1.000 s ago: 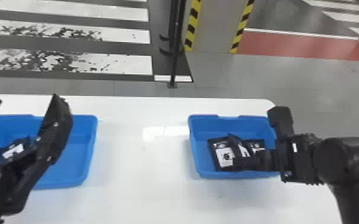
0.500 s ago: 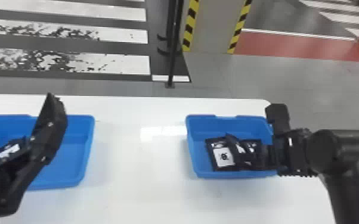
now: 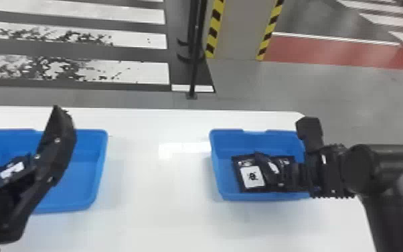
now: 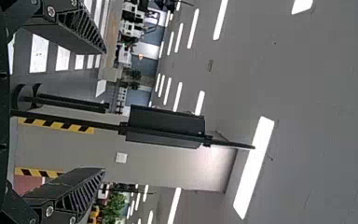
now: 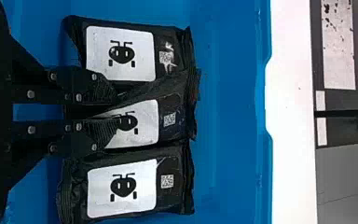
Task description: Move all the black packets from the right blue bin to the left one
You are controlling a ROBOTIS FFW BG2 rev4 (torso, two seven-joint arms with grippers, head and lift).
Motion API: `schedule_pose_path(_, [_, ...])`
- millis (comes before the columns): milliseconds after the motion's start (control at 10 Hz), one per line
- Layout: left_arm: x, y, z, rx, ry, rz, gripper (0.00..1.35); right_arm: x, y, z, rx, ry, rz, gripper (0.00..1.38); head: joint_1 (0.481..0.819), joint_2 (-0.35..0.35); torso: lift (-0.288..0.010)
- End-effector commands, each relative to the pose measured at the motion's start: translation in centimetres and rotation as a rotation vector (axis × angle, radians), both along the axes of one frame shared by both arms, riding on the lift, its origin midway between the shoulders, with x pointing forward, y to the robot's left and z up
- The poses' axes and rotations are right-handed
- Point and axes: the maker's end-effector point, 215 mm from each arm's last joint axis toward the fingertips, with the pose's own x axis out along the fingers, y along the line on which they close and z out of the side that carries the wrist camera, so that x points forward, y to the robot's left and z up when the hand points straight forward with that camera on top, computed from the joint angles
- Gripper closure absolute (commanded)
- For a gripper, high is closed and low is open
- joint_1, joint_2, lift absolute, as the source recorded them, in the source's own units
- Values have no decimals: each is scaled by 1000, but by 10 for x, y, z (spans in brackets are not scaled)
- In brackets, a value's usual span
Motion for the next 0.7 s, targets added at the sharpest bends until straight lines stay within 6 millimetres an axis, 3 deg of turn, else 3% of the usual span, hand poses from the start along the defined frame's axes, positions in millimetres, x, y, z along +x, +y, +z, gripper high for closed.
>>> schedule_pose_path(0, [0,2,0,-1,-4,5,140,-1,-3,-9,3,10,-9,1099,695,-191,-140])
schedule_pose_path(200, [-1,4,1,-2,-11,10,147,7,1,1,-4,-61,-1,1139,695,-193,-140])
schedule_pose_path(600, [-3,5,6,-3,-30,15,156,31,19,84,-13,-354,14,1161,695,-172,-140])
